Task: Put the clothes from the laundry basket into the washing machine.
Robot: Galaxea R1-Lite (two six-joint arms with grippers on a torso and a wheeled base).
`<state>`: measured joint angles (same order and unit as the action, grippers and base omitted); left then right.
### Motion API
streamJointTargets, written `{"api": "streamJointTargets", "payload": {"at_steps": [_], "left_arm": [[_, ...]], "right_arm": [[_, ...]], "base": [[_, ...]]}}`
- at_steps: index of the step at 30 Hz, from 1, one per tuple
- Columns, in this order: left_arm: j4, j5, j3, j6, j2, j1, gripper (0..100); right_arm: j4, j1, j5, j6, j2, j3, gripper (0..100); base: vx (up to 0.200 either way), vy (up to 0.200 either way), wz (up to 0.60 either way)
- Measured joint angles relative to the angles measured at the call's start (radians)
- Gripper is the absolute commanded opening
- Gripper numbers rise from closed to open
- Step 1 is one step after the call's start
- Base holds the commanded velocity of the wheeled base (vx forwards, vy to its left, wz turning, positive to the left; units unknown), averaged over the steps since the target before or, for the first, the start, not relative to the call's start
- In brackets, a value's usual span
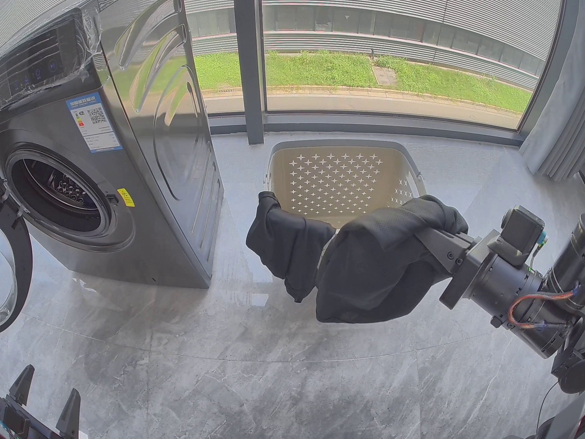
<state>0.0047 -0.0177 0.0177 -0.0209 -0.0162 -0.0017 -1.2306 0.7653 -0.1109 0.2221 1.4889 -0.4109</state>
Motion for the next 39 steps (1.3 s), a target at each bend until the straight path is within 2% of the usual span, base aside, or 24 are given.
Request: {"api": "streamJointTargets", "payload": {"at_steps": [10,16,19,29,35,39], "left_arm": [[0.000,0.000,0.000,0.000,0.000,0.000,100],[-0.001,0.001,0.000,0.000,0.000,0.000,100],[0.000,0.001,0.000,0.000,0.000,0.000,100],[0.000,0.001,0.000,0.000,0.000,0.000,100],[-0.001,0.001,0.000,0.000,0.000,0.000,100],[0.000,0.001,0.000,0.000,0.000,0.000,100]], "right_arm": [[0.001,0.001,-0.004,0.002,0.004,-0.002,0],[0.003,-0.004,-0.078,0.010,0.014,-0.023,0],[0.001,-0.005,-0.096,0.018,0.022,-0.036,0],[0.003,0.004,-0.098,0.023,0.031,-0.046,0],[-0.010,0.006,-0.098,0.022,0.043,-0.050,0],[-0.012,0.007,-0.097,0.022,0.048,-0.052,0]], "base": [[0.000,0.200,0.00],[0.000,0.200,0.00],[0.000,0.200,0.00],[0.000,0.200,0.00],[0.000,0.000,0.00],[-0.200,0.000,0.00]]}}
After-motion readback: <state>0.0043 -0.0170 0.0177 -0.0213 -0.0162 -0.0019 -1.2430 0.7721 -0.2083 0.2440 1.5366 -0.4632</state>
